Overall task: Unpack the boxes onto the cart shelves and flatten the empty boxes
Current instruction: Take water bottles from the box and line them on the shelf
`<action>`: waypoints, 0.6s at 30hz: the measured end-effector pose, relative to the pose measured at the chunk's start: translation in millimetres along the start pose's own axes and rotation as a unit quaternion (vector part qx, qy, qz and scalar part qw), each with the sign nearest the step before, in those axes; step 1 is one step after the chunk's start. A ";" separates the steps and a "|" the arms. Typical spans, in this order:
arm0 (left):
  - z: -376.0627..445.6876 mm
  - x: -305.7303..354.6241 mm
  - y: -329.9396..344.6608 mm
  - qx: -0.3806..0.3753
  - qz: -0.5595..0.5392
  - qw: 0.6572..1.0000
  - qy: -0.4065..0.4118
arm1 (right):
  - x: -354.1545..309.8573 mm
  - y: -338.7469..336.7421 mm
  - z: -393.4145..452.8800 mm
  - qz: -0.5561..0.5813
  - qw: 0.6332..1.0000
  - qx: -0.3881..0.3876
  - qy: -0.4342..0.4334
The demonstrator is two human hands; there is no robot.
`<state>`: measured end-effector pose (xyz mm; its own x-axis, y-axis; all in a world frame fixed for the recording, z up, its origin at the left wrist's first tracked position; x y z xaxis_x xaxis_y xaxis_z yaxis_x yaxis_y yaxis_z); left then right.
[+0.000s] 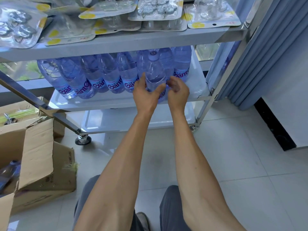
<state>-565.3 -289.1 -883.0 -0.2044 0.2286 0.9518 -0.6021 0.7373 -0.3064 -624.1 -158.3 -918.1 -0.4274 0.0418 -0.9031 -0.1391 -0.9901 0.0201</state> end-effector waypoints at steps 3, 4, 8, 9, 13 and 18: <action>-3.0 5.8 4.1 -0.044 -0.014 0.998 0.032 | -1.8 7.5 -8.7 0.041 0.993 -0.109 0.003; -3.3 7.2 5.2 -0.055 -0.022 0.998 0.034 | -2.0 8.6 -10.2 0.054 0.990 -0.128 0.018; 0.0 5.6 10.6 -0.088 -0.066 0.994 -0.019 | -3.4 -1.6 -6.9 0.029 0.994 -0.096 0.038; 0.8 3.0 9.8 -0.073 -0.073 0.994 -0.043 | -5.4 -4.5 -7.0 0.024 0.996 -0.077 0.029; 5.2 -7.1 -12.5 0.117 -0.032 0.991 -0.063 | -9.3 -17.2 -12.2 -0.042 0.999 0.002 -0.007; 17.0 -16.1 -14.7 0.154 0.000 0.983 -0.099 | 2.0 -37.7 5.0 -0.098 0.991 0.092 0.013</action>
<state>-566.2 -314.4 -894.0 -0.3326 0.0781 0.9398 -0.8005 0.5035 -0.3251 -624.2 -120.3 -918.5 -0.3534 0.2250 -0.9080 -0.3783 -0.9221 -0.0812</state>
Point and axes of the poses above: each hand's wrist, its own z-axis towards the middle knuckle, its own y-axis out of the palm, x = y × z, the point moved 6 cm from there along z, towards the middle knuckle, and after that the axes turned 13 degrees about -y, right-handed, at the moved point
